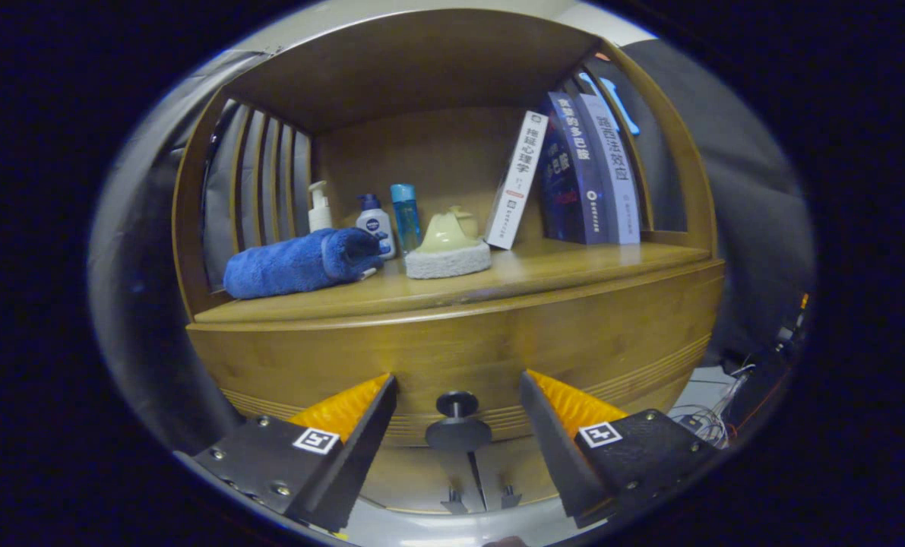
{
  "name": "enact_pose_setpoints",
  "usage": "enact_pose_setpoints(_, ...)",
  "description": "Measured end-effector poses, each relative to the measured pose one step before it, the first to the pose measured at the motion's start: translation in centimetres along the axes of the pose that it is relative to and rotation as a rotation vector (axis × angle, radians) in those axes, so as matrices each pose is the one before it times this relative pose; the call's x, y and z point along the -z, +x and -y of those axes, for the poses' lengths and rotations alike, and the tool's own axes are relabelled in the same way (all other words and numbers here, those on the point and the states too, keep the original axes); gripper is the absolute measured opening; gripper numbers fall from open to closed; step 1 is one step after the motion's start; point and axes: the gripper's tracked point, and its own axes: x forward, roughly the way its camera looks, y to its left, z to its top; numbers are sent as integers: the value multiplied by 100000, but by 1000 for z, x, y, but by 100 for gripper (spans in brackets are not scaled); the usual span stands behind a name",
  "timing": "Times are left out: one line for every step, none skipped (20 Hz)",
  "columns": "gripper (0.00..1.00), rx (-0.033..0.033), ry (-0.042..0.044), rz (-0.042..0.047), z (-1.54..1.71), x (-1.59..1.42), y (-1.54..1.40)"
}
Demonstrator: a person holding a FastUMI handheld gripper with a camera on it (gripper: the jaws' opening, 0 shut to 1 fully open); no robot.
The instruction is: Pull open the drawer, take out the items inside it, and place them on the countertop above the cabinet.
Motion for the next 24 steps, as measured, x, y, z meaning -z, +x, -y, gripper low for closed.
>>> enact_pose_setpoints(99,208,-685,762,35,-332,-205)
enact_pose_setpoints(99,206,-1907,-832,-40,129,3)
enact_pose_setpoints(99,1541,-4472,-2639,209,602,-417)
enact_pose_setpoints(99,517,-4128,647,21,-113,-683)
enact_pose_setpoints(99,-1504,-2794,2367,-571,-428,-980)
enact_pose_setpoints(99,-1633,-1269,1724,-647,-277,-1031)
enact_pose_setpoints(99,-1265,-1212,862,-652,1,-1334)
enact_pose_setpoints(99,-728,-1104,533,-295,86,-1249)
enact_pose_setpoints(99,-413,-90,627,-222,20,-1234)
enact_pose_setpoints(99,-567,512,648,-384,-5,-1335)
enact_pose_setpoints(99,-160,445,486,-244,-173,-1341)
enact_pose_setpoints(99,443,487,657,251,23,-906)
enact_pose_setpoints(99,470,655,756,-91,-434,-1314)
enact_pose_setpoints(99,23,1261,858,-167,-648,-1279)
enact_pose_setpoints(99,318,2054,258,-411,-1080,-1288)
enact_pose_setpoints(99,-106,2686,-393,-187,-617,-1356)
enact_pose_setpoints(99,-1320,1694,-254,-496,-768,-1067)
enact_pose_setpoints(99,-1865,588,-275,-391,-962,-1131)
enact_pose_setpoints(99,-1270,327,383,-54,-1068,-996)
enact_pose_setpoints(99,-2240,689,700,-232,-1184,-1065)
enact_pose_setpoints(99,-2369,-352,641,-337,-1145,-975)
enact_pose_setpoints(99,-768,-1882,878,297,-1228,-1007)
enact_pose_setpoints(99,1359,-946,1460,831,-1309,-957)
enact_pose_setpoints(99,1010,-1338,2678,855,-1645,-837)
